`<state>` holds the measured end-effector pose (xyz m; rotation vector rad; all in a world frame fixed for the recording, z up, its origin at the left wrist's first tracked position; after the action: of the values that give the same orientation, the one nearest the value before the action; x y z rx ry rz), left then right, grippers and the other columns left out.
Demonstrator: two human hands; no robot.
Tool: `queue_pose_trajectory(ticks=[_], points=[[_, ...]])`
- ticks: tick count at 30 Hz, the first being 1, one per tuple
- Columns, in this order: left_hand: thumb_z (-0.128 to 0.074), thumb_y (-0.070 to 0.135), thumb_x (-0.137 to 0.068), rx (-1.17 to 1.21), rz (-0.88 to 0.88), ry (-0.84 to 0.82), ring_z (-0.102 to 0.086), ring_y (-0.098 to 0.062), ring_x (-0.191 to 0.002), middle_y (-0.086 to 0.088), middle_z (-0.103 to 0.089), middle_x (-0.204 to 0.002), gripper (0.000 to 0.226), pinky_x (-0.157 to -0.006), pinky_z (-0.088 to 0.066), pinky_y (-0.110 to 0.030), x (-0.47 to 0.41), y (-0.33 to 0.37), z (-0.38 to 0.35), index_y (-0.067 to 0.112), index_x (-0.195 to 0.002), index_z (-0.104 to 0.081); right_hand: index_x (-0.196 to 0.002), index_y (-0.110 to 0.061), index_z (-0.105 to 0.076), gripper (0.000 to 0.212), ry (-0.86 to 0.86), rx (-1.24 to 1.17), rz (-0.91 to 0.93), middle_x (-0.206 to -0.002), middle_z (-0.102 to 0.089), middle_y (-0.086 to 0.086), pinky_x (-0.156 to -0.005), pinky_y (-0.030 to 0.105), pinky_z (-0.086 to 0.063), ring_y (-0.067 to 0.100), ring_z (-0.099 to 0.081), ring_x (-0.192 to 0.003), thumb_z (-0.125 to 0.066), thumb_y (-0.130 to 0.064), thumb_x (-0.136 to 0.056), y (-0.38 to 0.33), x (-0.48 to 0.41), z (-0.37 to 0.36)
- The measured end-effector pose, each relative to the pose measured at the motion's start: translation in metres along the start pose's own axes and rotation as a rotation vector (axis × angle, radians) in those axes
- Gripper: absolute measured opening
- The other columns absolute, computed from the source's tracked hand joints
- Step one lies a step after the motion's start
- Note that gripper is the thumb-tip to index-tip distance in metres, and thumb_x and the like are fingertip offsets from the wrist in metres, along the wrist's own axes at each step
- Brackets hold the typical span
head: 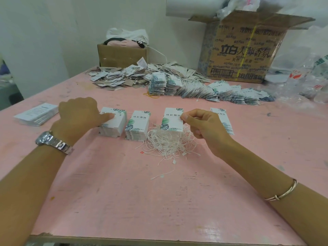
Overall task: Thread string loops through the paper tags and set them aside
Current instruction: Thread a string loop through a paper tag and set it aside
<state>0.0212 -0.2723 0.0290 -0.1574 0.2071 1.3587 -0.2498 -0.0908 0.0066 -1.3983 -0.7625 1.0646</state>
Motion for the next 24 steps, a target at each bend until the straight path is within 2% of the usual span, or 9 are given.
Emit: queue_pose_trajectory(ticks=[4,8,11,13,15,17,20,22,24], points=[[-0.055,0.049,-0.094,0.11,-0.003,0.128,-0.055,-0.026,-0.066,-0.007,-0.056,-0.062,0.052,-0.079,-0.034,-0.037,0.002,0.001,0.015,0.009,-0.062,-0.062,-0.086,-0.007,-0.068,0.01,-0.013,0.003,0.004,-0.054,-0.06,-0.012,-0.041,0.016,-0.025,0.006,-0.029,-0.042,-0.066,-0.015,-0.092,-0.001,0.001,-0.001],[-0.052,0.033,-0.097,0.294,-0.023,0.221,-0.049,-0.026,-0.058,-0.012,-0.057,-0.062,0.046,-0.061,-0.034,-0.029,0.003,0.0,0.025,-0.002,-0.071,-0.067,-0.084,-0.009,-0.068,0.01,-0.013,0.02,0.021,-0.053,-0.06,-0.012,-0.041,0.015,-0.025,0.006,-0.03,-0.042,-0.067,-0.015,-0.091,-0.001,0.002,-0.003],[-0.053,0.029,-0.098,0.75,-0.075,0.217,-0.052,-0.017,-0.058,-0.007,-0.065,-0.068,0.033,-0.055,-0.036,-0.024,0.009,0.013,0.031,0.005,-0.078,-0.065,-0.082,-0.009,-0.069,0.009,0.005,0.063,0.077,-0.055,-0.062,-0.012,-0.042,0.012,-0.029,0.003,-0.035,-0.042,-0.07,-0.014,-0.09,-0.005,0.003,-0.003],[-0.057,0.029,-0.098,1.125,-0.123,0.092,-0.054,-0.002,-0.054,0.005,-0.061,-0.068,0.021,-0.051,-0.042,-0.02,0.017,0.034,0.026,0.019,-0.08,-0.063,-0.082,-0.011,-0.07,0.008,0.022,0.105,0.133,-0.061,-0.065,-0.012,-0.046,0.009,-0.034,0.0,-0.043,-0.045,-0.071,-0.015,-0.088,-0.008,0.003,-0.002],[-0.059,0.027,-0.097,1.324,-0.186,-0.056,-0.05,0.006,-0.045,0.011,-0.059,-0.059,0.018,-0.046,-0.041,-0.01,0.028,0.06,0.017,0.021,-0.081,-0.062,-0.081,-0.014,-0.072,0.007,0.031,0.141,0.172,-0.066,-0.068,-0.012,-0.05,0.009,-0.037,-0.002,-0.048,-0.05,-0.073,-0.016,-0.088,-0.01,0.004,-0.002],[-0.06,0.027,-0.096,1.398,-0.242,-0.133,-0.049,0.006,-0.042,0.014,-0.059,-0.052,0.017,-0.045,-0.04,-0.008,0.038,0.08,0.01,0.019,-0.082,-0.062,-0.081,-0.017,-0.072,0.007,0.02,0.159,0.201,-0.068,-0.068,-0.012,-0.051,0.013,-0.036,0.003,-0.046,-0.051,-0.073,-0.019,-0.087,-0.012,0.005,-0.003],[-0.062,0.029,-0.095,1.405,-0.331,-0.143,-0.047,0.003,-0.043,0.014,-0.059,-0.053,0.019,-0.046,-0.039,-0.008,0.049,0.097,0.008,0.017,-0.081,-0.063,-0.082,-0.019,-0.072,0.007,-0.019,0.145,0.253,-0.068,-0.064,-0.002,-0.049,0.023,-0.029,0.022,-0.037,-0.055,-0.072,-0.021,-0.088,-0.016,0.007,-0.007],[-0.063,0.031,-0.094,1.398,-0.37,-0.141,-0.045,-0.001,-0.045,0.012,-0.058,-0.055,0.021,-0.048,-0.039,-0.009,0.054,0.103,0.007,0.016,-0.08,-0.063,-0.082,-0.022,-0.072,0.007,-0.046,0.13,0.296,-0.066,-0.059,0.01,-0.048,0.023,-0.027,0.024,-0.033,-0.055,-0.071,-0.02,-0.089,-0.02,0.009,-0.01],[-0.064,0.031,-0.094,1.415,-0.372,-0.147,-0.044,-0.004,-0.046,0.011,-0.056,-0.054,0.023,-0.049,-0.039,-0.011,0.058,0.107,0.004,0.015,-0.078,-0.062,-0.083,-0.022,-0.072,0.007,-0.068,0.121,0.342,-0.062,-0.057,0.008,-0.049,0.019,-0.03,0.019,-0.034,-0.051,-0.071,-0.019,-0.089,-0.023,0.011,-0.013]])
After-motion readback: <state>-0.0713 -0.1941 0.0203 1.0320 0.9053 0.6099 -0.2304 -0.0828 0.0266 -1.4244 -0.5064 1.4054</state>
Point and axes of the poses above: each hand's wrist, its own x-axis away from the middle knuckle, its own z-axis out of the back of the hand, y = z × x, the point moved 8 cm from there along -x, towards the middle knuckle
